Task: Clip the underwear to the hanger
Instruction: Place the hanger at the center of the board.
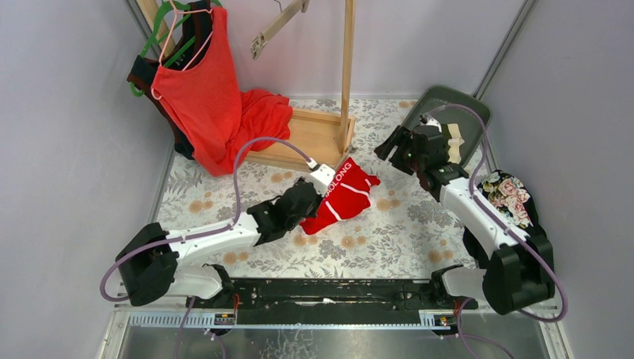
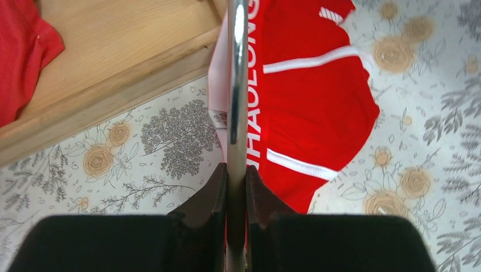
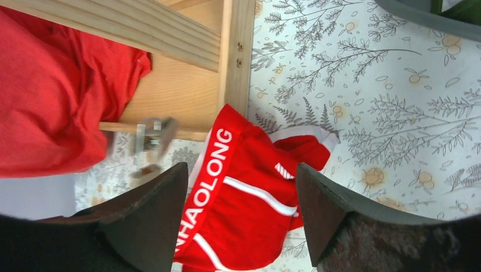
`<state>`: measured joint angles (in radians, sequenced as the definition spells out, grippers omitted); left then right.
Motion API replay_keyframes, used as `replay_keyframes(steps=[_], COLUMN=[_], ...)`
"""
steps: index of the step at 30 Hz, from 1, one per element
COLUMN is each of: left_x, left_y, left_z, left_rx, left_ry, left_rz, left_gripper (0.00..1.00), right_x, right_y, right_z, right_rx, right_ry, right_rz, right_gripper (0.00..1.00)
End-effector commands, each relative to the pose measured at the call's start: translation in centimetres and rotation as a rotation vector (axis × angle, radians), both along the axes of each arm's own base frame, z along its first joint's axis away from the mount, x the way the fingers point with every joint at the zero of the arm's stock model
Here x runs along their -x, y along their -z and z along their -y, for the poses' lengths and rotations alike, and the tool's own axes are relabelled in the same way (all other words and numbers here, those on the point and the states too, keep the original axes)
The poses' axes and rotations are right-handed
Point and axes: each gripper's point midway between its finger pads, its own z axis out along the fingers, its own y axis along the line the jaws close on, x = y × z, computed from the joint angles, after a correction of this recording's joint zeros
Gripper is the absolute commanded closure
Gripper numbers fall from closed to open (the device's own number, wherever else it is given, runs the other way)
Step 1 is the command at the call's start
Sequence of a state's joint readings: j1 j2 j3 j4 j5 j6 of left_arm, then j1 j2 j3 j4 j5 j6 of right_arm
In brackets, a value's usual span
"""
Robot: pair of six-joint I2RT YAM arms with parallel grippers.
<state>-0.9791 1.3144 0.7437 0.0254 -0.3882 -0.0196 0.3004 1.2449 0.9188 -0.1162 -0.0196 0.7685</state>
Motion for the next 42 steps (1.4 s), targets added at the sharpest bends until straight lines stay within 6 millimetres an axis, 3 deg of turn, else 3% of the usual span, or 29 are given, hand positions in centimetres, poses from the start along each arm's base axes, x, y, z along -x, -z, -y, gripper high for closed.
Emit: replay_keyframes(steps=[1, 8, 13, 19, 28, 35, 42], left_x=[-1.5, -2.2, -2.0, -1.7, -1.7, -1.8, -2.0], left_y=[-4.0, -4.3, -3.6, -3.3, -3.2, -2.7, -2.2], left_z=[1.2, 1.5, 1.1, 0.0, -0.8, -0.9, -1.1], left_rx=[0.275, 0.419, 0.459, 0.526, 0.555, 0.549, 0.537], left_ry=[-0.046, -0.041, -0.046, -0.064, -0.070, -0.072, -0.079], left_rz=[0.057, 0.033, 0.014, -0.018, -0.037, -0.046, -0.050], left_gripper=[1.00, 1.00, 1.00, 1.00, 1.00, 1.00, 1.00], right_x=[-2.1, -5.2, -7.3, -9.1, -9.0, -8.4, -8.2], right_y=[1.8, 3.8, 3.6, 5.4, 7.7, 8.7, 9.8], right_z=[-1.3, -4.7, -6.5, -9.3, -10.6, -10.5, -10.4], right_rx=[0.062, 0.073, 0.049, -0.006, -0.040, -0.047, -0.037], right_ry=[-0.111, -0.286, -0.361, -0.490, -0.574, -0.579, -0.585], right_rz=[0.045, 0.040, 0.128, 0.137, 0.116, 0.090, 0.052], right_gripper=[0.25, 0.23, 0.24, 0.26, 0.31, 0.60, 0.49])
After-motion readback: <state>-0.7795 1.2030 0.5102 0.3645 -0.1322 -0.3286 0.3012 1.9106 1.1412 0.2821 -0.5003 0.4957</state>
